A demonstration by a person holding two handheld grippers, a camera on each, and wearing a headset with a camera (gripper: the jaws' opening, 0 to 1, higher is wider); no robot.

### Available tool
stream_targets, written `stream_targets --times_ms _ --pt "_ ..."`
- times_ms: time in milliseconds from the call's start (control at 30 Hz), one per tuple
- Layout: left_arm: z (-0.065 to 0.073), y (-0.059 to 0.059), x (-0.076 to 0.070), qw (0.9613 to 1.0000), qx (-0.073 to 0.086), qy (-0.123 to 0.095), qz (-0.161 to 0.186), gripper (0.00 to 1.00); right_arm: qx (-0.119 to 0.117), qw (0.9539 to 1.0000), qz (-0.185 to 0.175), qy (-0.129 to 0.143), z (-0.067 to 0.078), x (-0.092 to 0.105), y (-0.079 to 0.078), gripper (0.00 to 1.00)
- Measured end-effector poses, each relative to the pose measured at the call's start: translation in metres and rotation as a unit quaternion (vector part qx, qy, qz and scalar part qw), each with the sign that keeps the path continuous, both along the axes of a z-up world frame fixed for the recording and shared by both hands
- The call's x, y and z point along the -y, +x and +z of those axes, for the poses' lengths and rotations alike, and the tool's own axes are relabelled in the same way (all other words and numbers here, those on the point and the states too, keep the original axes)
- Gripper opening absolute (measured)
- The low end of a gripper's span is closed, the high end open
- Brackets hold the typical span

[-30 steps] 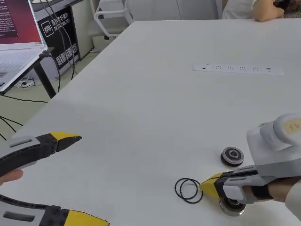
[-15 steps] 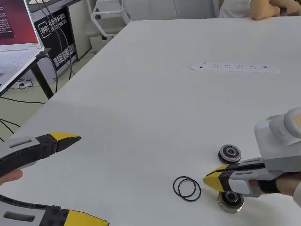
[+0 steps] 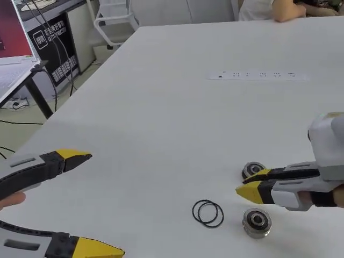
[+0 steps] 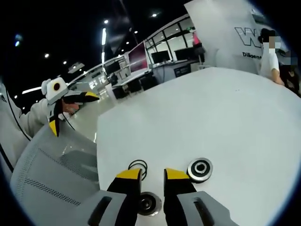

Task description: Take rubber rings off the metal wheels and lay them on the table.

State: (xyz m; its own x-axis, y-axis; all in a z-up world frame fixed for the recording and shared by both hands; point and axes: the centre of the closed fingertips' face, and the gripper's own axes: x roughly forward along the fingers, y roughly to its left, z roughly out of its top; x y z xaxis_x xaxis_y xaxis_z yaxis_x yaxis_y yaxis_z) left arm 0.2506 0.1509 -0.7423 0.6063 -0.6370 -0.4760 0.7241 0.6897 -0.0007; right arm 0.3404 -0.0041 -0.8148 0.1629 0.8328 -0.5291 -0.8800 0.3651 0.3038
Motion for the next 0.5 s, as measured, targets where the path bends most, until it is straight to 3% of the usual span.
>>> stream_targets --times_ms 233,333,500 --pt "0.004 0.003 0.005 0.9999 0.004 0.003 -0.012 1.0 0.018 0.9995 -0.025 0.01 0.01 0.012 0.007 0.25" --pt "0.005 0.005 0.008 0.9998 0.005 0.005 -0.018 1.0 0.01 0.9985 -0.045 0.031 0.017 0.016 0.011 0.26" --pt "0.007 0.008 0.013 0.9995 0.005 0.009 -0.029 1.0 0.022 0.9963 -0.068 0.048 0.026 0.023 0.019 0.34"
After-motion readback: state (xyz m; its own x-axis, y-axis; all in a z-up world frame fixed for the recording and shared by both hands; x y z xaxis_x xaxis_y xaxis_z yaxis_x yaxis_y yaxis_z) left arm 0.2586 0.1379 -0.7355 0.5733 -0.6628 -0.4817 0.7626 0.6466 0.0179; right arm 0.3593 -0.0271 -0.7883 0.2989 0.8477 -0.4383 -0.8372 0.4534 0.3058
